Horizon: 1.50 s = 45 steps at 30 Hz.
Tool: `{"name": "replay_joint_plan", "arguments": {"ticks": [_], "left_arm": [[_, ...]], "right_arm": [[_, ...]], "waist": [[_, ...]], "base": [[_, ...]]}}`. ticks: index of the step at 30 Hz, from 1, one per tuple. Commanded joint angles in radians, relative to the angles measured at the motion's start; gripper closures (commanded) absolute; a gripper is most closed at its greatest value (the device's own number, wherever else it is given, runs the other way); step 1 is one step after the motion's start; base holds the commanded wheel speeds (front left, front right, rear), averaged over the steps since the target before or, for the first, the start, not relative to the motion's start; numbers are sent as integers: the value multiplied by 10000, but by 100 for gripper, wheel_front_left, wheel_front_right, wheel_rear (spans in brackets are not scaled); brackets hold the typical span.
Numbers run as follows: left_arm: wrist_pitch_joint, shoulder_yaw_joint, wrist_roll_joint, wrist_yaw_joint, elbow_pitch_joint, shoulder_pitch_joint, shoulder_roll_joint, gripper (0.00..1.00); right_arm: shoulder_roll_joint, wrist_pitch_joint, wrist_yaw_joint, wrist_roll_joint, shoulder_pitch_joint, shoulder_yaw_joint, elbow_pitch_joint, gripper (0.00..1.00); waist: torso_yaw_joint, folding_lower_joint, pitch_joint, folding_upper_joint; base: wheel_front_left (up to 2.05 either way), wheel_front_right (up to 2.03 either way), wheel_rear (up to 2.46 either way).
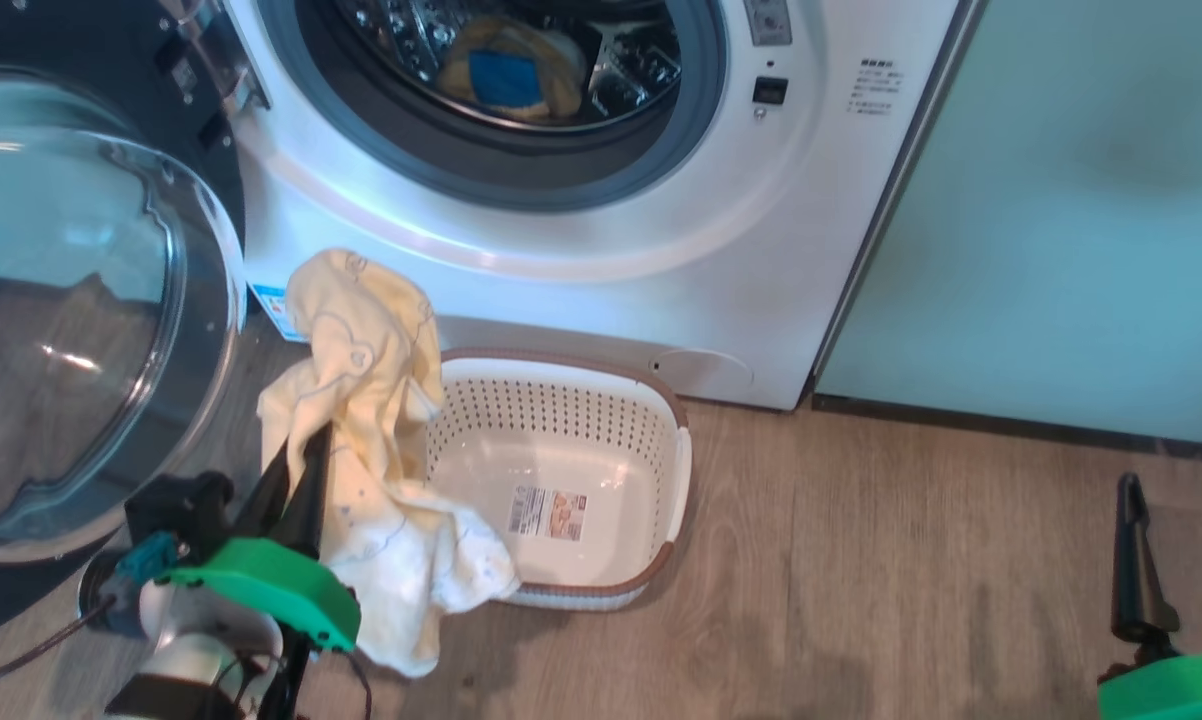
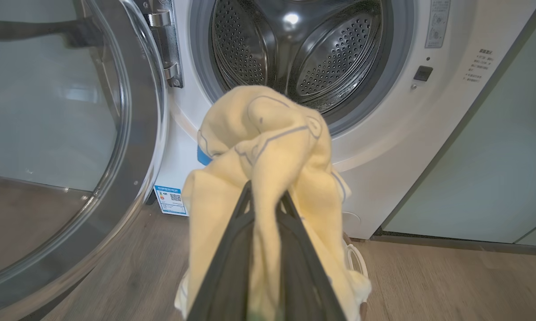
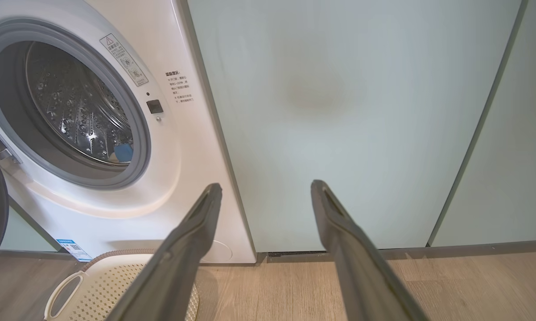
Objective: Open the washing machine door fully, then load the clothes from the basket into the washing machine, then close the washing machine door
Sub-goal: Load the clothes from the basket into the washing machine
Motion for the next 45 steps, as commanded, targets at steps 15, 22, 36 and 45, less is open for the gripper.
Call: {"name": "replay_joint_plan", "arguments": {"ticks": [15, 22, 36, 45], "left_arm": [[120, 612, -157, 255, -814, 27, 469, 100], [98, 573, -154, 253, -805, -81, 472, 100], [76, 501, -210, 142, -532, -642, 424, 100], [184, 531, -267, -1, -292, -1611, 473, 100]], "right_arm": [[-156, 143, -29, -67, -53, 260, -579, 0], [-156, 121, -29, -56, -108, 272, -584, 0], [-156, -15, -29, 48, -372, 424, -517, 0], [-156, -278, -29, 214, -789, 502, -415, 0]], "waist": [[-210, 1, -191, -1], [-212, 1, -53, -1], [-364, 1, 393, -1], [-716, 1, 1375, -1]], "base": [[0, 0, 0], [0, 0, 0], [0, 0, 0], [0, 0, 0]]}}
